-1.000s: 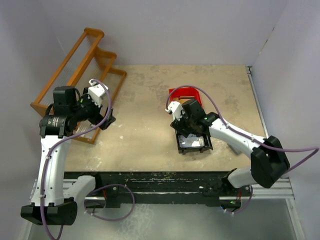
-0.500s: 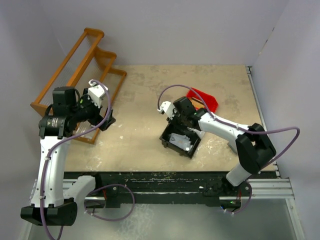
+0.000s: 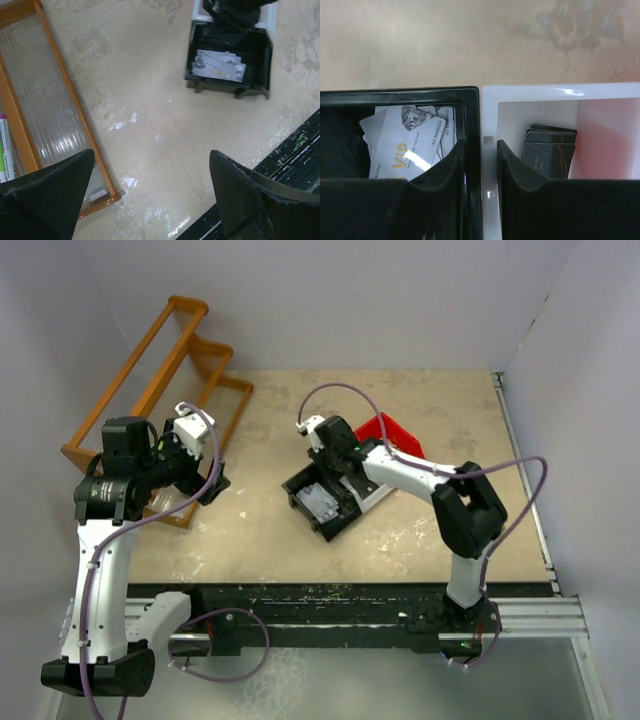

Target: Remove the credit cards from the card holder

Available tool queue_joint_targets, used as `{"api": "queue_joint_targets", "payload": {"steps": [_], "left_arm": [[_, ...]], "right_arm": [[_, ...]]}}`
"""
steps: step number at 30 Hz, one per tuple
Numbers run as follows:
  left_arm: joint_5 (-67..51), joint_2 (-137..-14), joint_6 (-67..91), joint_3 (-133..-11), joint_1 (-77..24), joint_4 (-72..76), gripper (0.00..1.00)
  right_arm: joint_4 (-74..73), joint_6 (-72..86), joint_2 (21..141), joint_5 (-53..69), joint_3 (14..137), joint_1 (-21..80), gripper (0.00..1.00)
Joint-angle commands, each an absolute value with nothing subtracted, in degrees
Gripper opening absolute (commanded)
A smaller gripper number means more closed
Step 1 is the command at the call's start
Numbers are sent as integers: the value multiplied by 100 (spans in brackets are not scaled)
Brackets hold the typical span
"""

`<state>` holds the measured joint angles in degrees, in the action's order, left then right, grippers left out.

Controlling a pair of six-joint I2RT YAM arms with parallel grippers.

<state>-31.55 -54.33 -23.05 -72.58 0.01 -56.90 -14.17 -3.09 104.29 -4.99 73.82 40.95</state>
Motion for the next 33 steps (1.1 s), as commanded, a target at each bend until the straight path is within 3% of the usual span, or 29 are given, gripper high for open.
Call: {"api": "queue_joint_targets", "payload": {"steps": [1, 13, 18, 23, 25, 26, 27, 28, 33], "left_arm": [[-3194, -5267, -2369, -7317, 43, -5755, 99], [-2986, -5117, -2645, -7152, 44, -5999, 99], [-2925, -5167, -2684, -7143, 43, -5978, 99], [-2850, -5232, -2757, -7054, 41, -5857, 99], [-2835, -5250, -2783, -6948, 42, -5757, 99], [-2816, -5266, -2792, -6886, 41, -5685, 99], [-2787, -5285, -2807, -6830, 44, -5626, 99], [-2783, -5297, -2838, -6799, 44, -5594, 99], [-2885, -5168, -2918, -6650, 44, -5339, 99]], "right_arm": [[-1760, 1282, 11269, -1530, 8668, 4190, 2], [-2191, 3040, 12494, -2514, 10718, 4409, 0], [-2208, 3343, 12715, -2637, 11113, 4422, 7], [-2289, 3326, 12357, -2691, 10981, 4438, 38], [-2432, 3391, 11958, -2696, 10725, 4439, 56], [-2431, 3396, 11699, -2685, 10492, 4440, 70], [-2392, 3390, 11418, -2671, 10292, 4439, 91], [-2368, 3381, 11036, -2697, 10081, 4435, 99], [-3596, 4344, 9711, -3558, 9326, 4425, 100]]}}
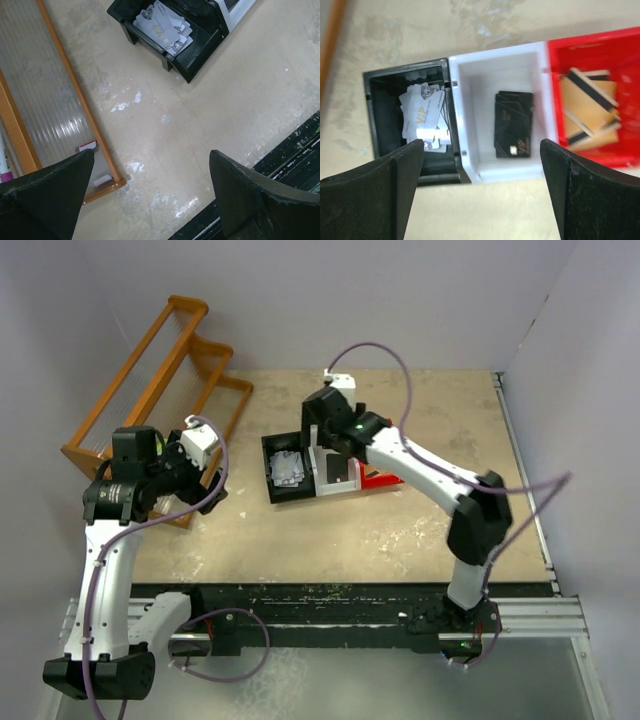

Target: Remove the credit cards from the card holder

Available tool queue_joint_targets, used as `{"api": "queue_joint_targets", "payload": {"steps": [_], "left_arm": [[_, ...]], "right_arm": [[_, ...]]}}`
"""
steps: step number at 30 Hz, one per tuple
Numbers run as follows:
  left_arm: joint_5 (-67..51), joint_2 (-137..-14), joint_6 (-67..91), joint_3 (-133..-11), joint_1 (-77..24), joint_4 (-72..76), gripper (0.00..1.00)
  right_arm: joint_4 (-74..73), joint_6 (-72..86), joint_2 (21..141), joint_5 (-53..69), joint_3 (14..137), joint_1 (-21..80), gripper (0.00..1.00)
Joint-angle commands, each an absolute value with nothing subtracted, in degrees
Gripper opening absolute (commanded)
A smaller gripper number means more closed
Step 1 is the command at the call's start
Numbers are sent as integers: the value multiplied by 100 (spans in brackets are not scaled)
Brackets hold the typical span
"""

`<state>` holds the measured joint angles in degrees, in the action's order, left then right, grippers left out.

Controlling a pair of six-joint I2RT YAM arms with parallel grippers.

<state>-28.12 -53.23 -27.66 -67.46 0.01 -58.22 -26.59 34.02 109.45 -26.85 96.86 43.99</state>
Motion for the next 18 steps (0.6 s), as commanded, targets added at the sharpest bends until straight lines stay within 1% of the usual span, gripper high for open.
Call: {"api": "queue_joint_targets", "payload": {"steps": [1, 3, 5, 9, 11, 13, 18], "left_arm": [[-2834, -5179, -2922, -6617, 36, -5275, 99], [-2771, -5321, -2942, -6658, 43, -5281, 99], [-2767, -5502, -2975, -6745, 39, -5361, 99], [-2957, -5681, -2930, -6817, 36, -5365, 99], [-3046, -5689, -2899, -6844, 35, -5355, 99], [-3125, -5693, -2898, -6871, 35, -5388, 99], [-3220, -5682, -2953, -6874, 35, -5475, 99]], "right_arm": [[-3964, 4772, 9417, -3721, 9096, 4407, 100], [-4569, 5740, 8783, -3818, 8378, 4243, 100], [-4665, 6223, 7989, -3626, 7469, 3908, 100], [-4273, 6471, 6136, -3056, 5580, 2586, 100], [-4099, 6337, 5523, -2759, 5039, 1904, 100], [-4043, 6194, 5355, -2687, 4848, 1445, 100], [-3982, 5949, 6132, -2467, 4866, 554, 100]]}}
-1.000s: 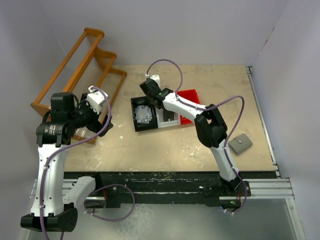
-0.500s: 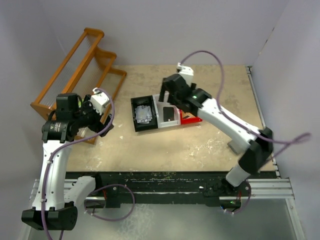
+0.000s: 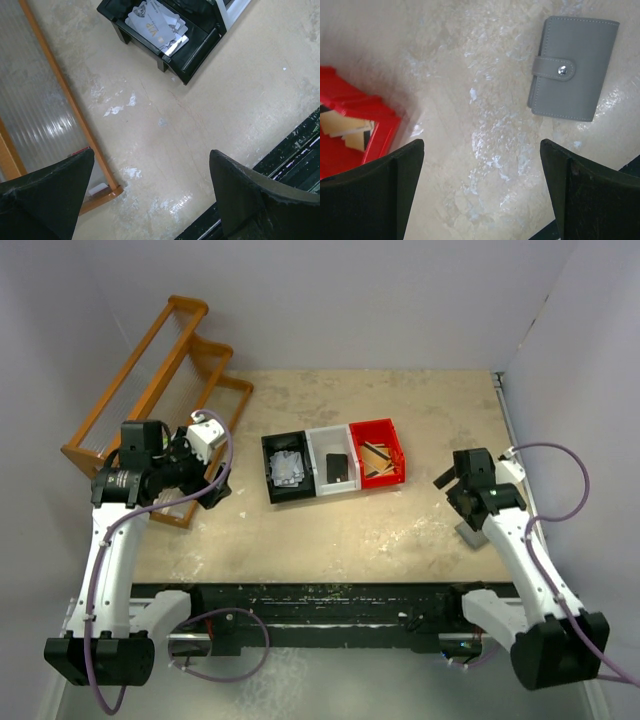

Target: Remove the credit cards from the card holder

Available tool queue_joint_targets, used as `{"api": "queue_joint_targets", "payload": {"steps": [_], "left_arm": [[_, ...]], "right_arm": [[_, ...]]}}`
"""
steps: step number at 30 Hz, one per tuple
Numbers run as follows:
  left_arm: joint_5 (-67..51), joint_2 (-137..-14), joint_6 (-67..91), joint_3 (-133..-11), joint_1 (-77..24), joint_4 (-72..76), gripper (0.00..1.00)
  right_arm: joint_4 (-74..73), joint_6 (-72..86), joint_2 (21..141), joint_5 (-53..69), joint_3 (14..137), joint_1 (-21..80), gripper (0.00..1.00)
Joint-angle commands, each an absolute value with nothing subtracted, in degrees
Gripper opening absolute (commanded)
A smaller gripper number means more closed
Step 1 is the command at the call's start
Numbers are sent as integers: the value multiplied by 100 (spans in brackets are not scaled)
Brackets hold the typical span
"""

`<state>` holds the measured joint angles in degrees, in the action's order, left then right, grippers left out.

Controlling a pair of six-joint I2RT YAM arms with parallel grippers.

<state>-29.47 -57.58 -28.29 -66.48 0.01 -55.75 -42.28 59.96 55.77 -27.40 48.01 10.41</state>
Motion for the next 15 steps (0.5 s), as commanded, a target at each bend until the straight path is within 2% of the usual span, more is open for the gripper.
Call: {"api": "queue_joint_targets", "payload": {"steps": [1, 10, 15], "left_arm": [[-3231, -5672, -2953, -6869, 41, -5476, 99], [-3304, -5709, -3016, -6888, 35, -5471, 99], [-3298, -5747, -3001, -6915, 38, -5459, 99]], "right_arm": [[-3899, 5910, 6210, -2420, 4838, 376, 99], [-3280, 5768, 6464, -2153, 4312, -1111, 100], [-2788, 5590, 6991, -1912, 4163, -1406, 98]]}}
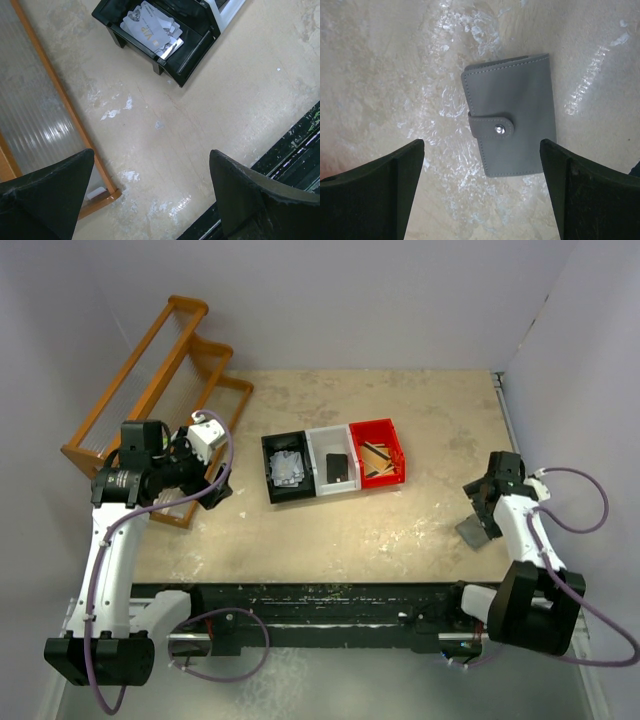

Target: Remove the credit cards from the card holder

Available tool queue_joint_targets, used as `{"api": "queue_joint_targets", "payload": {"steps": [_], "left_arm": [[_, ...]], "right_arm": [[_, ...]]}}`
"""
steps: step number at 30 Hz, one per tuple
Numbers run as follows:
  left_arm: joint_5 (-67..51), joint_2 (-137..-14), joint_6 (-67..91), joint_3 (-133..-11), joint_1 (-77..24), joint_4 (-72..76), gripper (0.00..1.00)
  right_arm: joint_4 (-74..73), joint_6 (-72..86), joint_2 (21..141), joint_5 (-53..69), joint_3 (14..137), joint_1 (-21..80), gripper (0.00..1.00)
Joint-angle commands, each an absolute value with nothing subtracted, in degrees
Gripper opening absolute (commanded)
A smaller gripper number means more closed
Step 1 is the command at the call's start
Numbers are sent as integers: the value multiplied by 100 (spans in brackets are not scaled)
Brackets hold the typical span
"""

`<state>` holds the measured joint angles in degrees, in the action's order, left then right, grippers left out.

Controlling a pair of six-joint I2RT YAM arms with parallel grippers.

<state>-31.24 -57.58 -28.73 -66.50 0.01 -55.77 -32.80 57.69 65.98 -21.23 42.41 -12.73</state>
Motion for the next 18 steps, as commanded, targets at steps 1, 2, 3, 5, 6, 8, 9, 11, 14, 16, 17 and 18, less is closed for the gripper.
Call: {"api": "queue_joint_targets", "payload": {"steps": [1, 2, 3, 5, 6, 8, 9, 11, 14, 16, 17, 18], "left_arm": [[-3295, -5748, -3005, -6910, 35, -5451, 99], [-3284, -5755, -2999, -6914, 35, -5450, 99], [-3279, -5757, -2997, -6922, 35, -5442, 99], [-3263, -5762, -2988, -6908, 35, -5424, 99], [-3268, -5765, -2988, -6908, 36, -5423, 99], [-3267, -5772, -2980, -6900, 35, -5423, 99], [-3265, -5774, -2980, -6899, 35, -5425, 99], [-3240, -5771, -2983, -6891, 36, -5419, 99], [-3209, -5753, -2987, -6891, 36, -5411, 99], [-3200, -5754, -2973, -6906, 36, -5405, 99], [-3192, -5754, -2962, -6919, 35, -5405, 99], [-3184, -5765, -2962, -6937, 35, -5405, 99]], "right_arm": [[-2701, 5540, 7138, -1920, 4134, -1423, 99], [-2594, 5500, 7265, -1918, 4086, -1442, 98], [-2490, 5447, 7369, -1932, 4024, -1459, 98], [-2303, 5376, 7613, -1990, 3926, -1516, 98], [-2207, 5322, 7698, -2001, 3880, -1527, 98], [-2119, 5294, 7849, -1969, 3875, -1554, 98], [-2103, 5269, 7905, -1927, 3909, -1555, 97], [-2092, 5289, 7957, -1906, 3979, -1556, 96], [-2034, 5285, 8096, -1806, 4038, -1562, 95], [-2002, 5326, 8293, -1700, 4038, -1581, 93], [-1962, 5346, 8389, -1625, 4019, -1582, 92], [-1881, 5350, 8465, -1525, 3991, -1582, 90]]}}
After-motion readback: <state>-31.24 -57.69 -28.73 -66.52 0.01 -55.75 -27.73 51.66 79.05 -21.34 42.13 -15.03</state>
